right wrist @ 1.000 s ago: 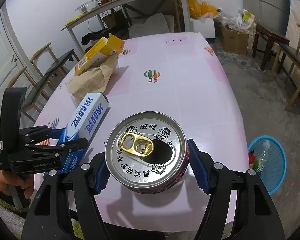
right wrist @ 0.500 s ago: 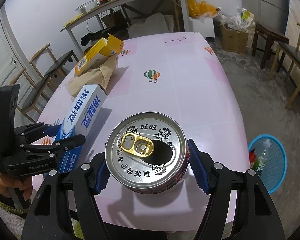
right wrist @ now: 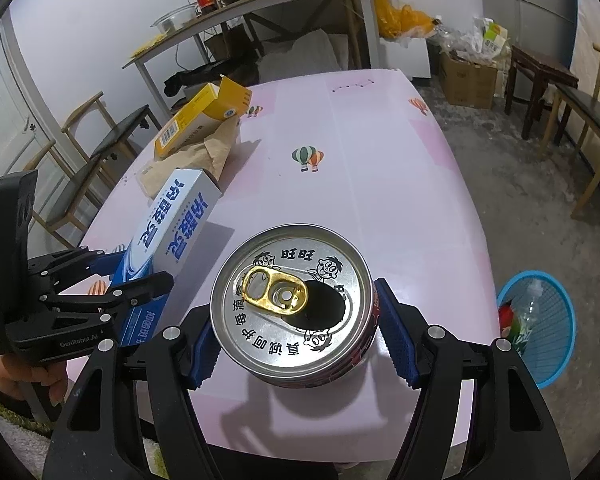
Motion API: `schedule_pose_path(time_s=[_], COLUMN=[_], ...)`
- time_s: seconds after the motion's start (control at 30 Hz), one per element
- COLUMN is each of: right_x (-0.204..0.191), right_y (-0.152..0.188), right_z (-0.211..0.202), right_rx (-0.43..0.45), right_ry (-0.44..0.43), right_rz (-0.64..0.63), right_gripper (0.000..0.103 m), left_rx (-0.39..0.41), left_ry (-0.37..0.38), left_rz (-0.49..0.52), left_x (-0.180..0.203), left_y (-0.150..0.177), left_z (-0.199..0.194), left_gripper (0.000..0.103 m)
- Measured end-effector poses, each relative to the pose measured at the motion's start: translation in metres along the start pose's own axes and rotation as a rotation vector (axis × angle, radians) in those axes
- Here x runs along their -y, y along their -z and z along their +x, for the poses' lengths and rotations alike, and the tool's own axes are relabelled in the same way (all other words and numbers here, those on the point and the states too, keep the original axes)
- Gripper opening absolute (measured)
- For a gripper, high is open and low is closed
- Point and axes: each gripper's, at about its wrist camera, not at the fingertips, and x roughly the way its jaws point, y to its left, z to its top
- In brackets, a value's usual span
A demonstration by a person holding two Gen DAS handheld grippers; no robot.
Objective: Collect trash
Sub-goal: 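Lift the toothpaste box and turn toward the wastebasket while the right gripper holds the can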
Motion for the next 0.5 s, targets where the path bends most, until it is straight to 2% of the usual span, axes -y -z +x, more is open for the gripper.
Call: schedule_pose_path(time_s=[0.5], right_x=[-0.0036], right_y=[-0.0016], right_z=[-0.0026], right_rx=[0.012], right_ry=[-0.003], right_rz=[-0.003], right_gripper=[0.065], left_rx=[0.020], left_ry=[-0.008], left_rz=[0.019], left_x=[0.0047], left_y=[-0.0002], left_z=[-0.0084], left_gripper=[0.050])
